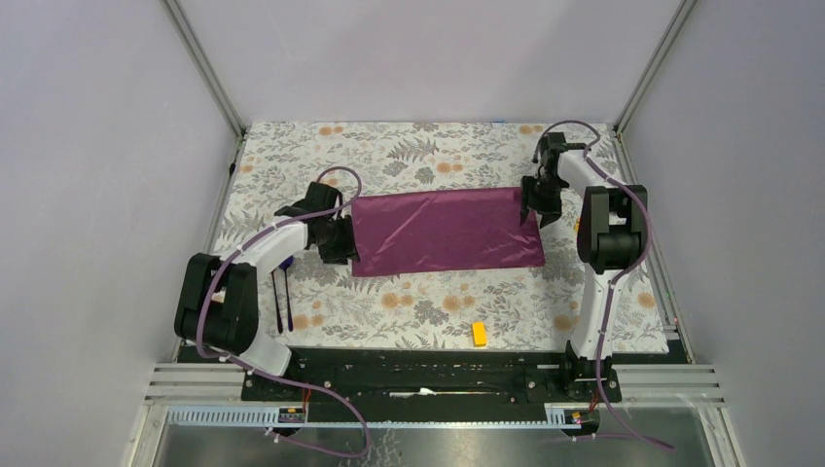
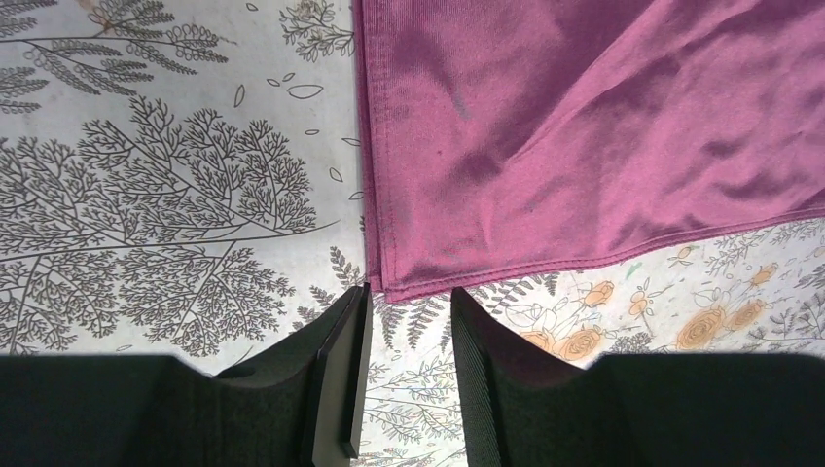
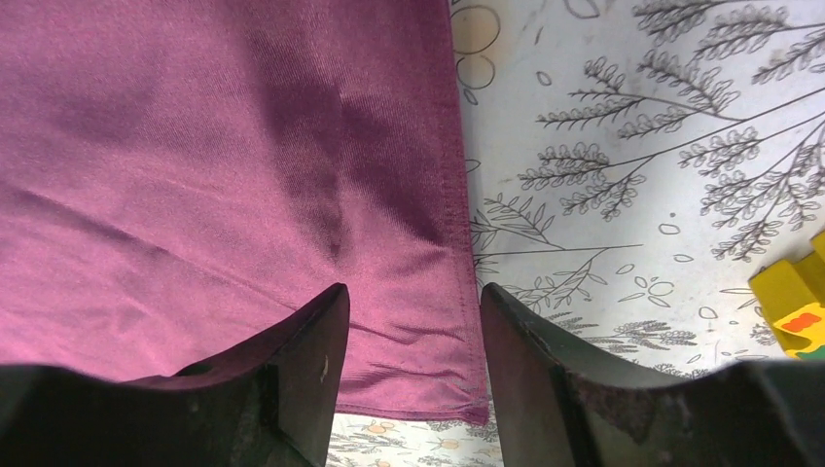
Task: Fold the napkin into a case and place the utensils inside
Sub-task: Smooth out the rectangle-folded napkin at the center of the board, then fold the rectangle-folded napkin at the center of the board.
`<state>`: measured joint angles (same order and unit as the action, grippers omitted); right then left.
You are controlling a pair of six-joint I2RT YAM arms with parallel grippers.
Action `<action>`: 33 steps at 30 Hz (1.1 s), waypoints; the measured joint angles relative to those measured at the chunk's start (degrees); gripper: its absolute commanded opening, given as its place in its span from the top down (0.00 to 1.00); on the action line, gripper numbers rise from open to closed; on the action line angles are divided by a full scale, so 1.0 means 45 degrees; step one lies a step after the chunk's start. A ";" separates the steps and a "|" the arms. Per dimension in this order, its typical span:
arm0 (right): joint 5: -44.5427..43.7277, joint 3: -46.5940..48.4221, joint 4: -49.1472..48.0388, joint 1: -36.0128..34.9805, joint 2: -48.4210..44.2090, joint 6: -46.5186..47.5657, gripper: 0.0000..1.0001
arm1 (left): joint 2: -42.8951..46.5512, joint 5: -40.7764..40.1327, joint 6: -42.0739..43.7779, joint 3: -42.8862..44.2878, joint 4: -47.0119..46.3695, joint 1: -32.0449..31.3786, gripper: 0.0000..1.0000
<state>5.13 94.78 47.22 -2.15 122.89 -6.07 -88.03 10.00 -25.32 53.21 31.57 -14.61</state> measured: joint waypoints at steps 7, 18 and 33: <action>-0.0476 0.0049 0.0219 -0.0267 0.0379 -0.0092 0.41 | 0.0335 -0.0083 -0.0005 0.0000 0.0005 0.0000 0.53; -0.1637 -0.0238 -0.0107 -0.0724 0.0311 -0.0432 0.70 | 0.1083 -0.0257 -0.0024 0.0015 0.0024 0.0005 0.42; -0.2982 -0.1253 -0.1044 -0.1117 -0.0398 -0.0058 1.00 | 0.1617 -0.0194 -0.0097 0.0034 0.0291 0.0238 0.41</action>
<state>-8.29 89.14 42.52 -7.18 121.10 -6.33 -80.75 9.13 -25.76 53.36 32.88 -13.54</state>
